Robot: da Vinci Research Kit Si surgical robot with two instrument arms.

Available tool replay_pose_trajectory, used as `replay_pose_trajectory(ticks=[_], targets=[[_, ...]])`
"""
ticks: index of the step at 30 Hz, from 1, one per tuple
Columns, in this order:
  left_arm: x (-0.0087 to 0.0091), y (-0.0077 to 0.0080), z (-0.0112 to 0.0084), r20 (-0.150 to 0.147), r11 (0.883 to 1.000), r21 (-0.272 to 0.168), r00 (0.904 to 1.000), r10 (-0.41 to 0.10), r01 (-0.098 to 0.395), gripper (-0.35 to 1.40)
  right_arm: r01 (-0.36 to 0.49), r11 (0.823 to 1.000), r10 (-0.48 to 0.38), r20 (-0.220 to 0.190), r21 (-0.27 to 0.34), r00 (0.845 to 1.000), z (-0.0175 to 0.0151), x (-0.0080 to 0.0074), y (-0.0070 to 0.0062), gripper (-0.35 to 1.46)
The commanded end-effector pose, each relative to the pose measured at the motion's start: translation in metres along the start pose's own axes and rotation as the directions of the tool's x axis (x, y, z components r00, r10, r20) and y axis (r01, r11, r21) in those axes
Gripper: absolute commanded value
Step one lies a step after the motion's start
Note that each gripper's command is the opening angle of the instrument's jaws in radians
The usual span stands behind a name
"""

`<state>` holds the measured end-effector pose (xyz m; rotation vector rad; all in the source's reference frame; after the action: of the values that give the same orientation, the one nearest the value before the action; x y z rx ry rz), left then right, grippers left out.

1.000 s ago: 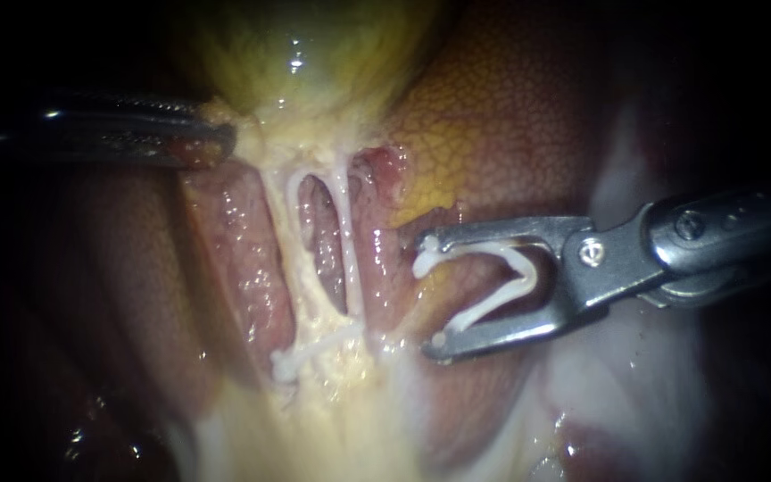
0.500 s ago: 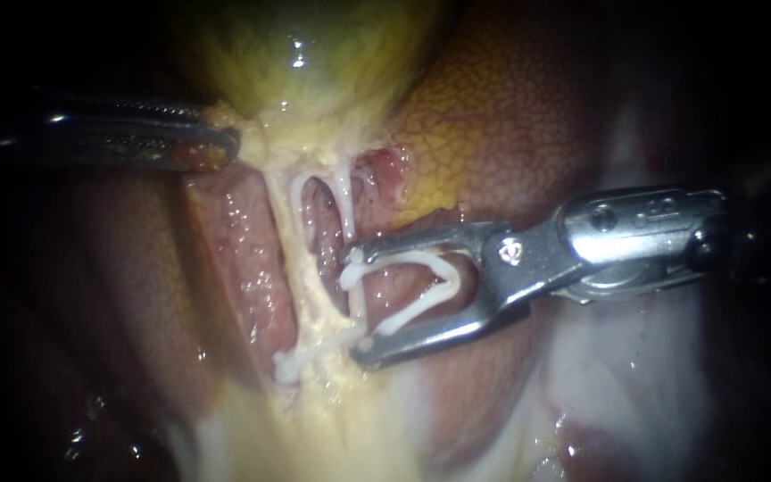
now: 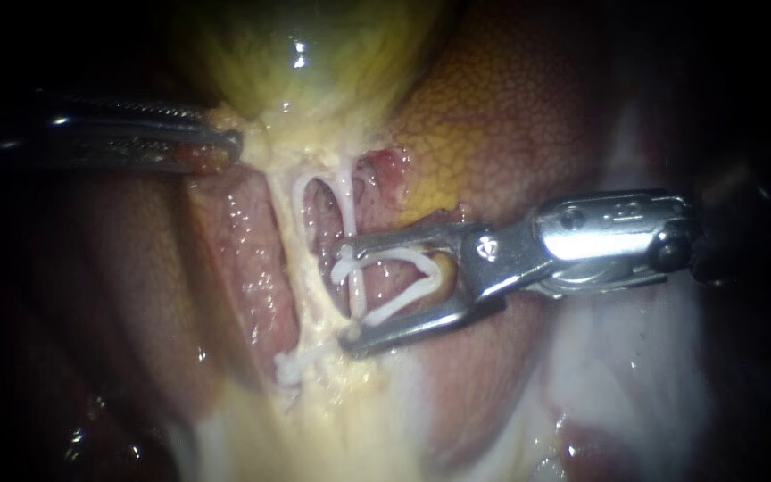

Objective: Clipping second clip left tube

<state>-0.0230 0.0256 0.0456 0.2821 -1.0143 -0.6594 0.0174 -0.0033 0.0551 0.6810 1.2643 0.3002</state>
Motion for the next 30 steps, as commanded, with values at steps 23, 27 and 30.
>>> replay_pose_trajectory(ticks=[23, 27, 30], targets=[[0.0, -0.0001, 0.0004, 0.0, 1.0, -0.003, 1.0, 0.0, 0.0, -0.35, -0.013, 0.995, 0.016, -0.033, 0.102, 0.999, 0.0025, -0.0023, 0.0018, 0.47], [0.0, -0.0001, 0.0005, 0.0, 1.0, -0.003, 1.0, 0.0, 0.0, -0.35, -0.013, 0.991, 0.021, -0.061, 0.136, 0.998, 0.0029, -0.0021, 0.0017, 0.46], [0.0, -0.0001, 0.0005, 0.0, 1.0, -0.003, 1.0, 0.0, 0.0, -0.35, -0.01, 0.987, 0.023, -0.082, 0.16, 0.996, 0.0033, -0.002, 0.0017, 0.46]])
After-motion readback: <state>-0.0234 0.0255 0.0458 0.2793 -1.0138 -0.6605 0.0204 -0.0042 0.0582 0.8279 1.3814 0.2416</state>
